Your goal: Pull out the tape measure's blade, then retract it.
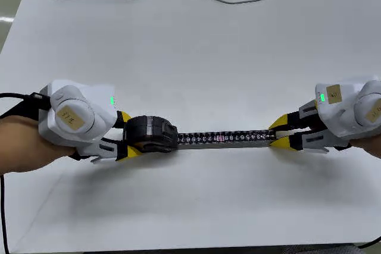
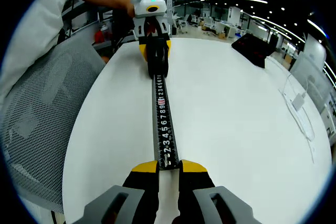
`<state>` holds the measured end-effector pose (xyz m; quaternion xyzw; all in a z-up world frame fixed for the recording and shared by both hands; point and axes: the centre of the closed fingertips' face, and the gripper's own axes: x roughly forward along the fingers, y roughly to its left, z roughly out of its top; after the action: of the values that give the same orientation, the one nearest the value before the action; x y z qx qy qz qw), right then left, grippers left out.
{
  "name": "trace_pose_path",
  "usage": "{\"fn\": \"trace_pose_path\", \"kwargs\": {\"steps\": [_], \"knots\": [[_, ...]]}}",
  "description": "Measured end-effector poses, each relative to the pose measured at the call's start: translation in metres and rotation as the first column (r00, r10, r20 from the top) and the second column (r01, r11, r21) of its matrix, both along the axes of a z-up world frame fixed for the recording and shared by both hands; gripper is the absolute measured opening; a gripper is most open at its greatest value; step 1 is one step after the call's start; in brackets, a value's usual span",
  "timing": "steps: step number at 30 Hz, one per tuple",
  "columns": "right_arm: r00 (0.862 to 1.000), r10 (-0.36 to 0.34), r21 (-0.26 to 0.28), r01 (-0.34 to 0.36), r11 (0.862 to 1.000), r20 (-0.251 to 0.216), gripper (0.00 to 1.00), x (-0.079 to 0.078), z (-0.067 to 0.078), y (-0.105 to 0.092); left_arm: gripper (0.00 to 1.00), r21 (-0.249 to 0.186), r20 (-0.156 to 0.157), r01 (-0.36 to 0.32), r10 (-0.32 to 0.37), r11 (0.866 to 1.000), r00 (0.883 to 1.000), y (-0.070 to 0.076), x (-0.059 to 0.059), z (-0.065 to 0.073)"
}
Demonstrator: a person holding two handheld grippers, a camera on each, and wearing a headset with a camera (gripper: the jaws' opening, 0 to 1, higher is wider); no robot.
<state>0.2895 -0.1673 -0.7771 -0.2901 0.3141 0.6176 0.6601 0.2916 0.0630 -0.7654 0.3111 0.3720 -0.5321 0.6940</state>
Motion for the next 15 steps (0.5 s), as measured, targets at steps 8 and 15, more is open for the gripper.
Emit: {"fn": "trace_pose_path", "kwargs": {"steps": [8,15], "knots": [[1.000,0.005,-0.012,-0.005,1.000,0.000,0.09,0.000,0.001,-0.009,0.25,0.001,0.002,-0.001,0.001,1.000,1.000,0.000,0.000,0.000],[1.000,0.009,-0.026,-0.009,1.000,-0.001,0.09,-0.001,0.002,-0.015,0.25,0.001,0.002,0.000,0.000,1.000,1.000,0.000,0.000,0.000]]}}
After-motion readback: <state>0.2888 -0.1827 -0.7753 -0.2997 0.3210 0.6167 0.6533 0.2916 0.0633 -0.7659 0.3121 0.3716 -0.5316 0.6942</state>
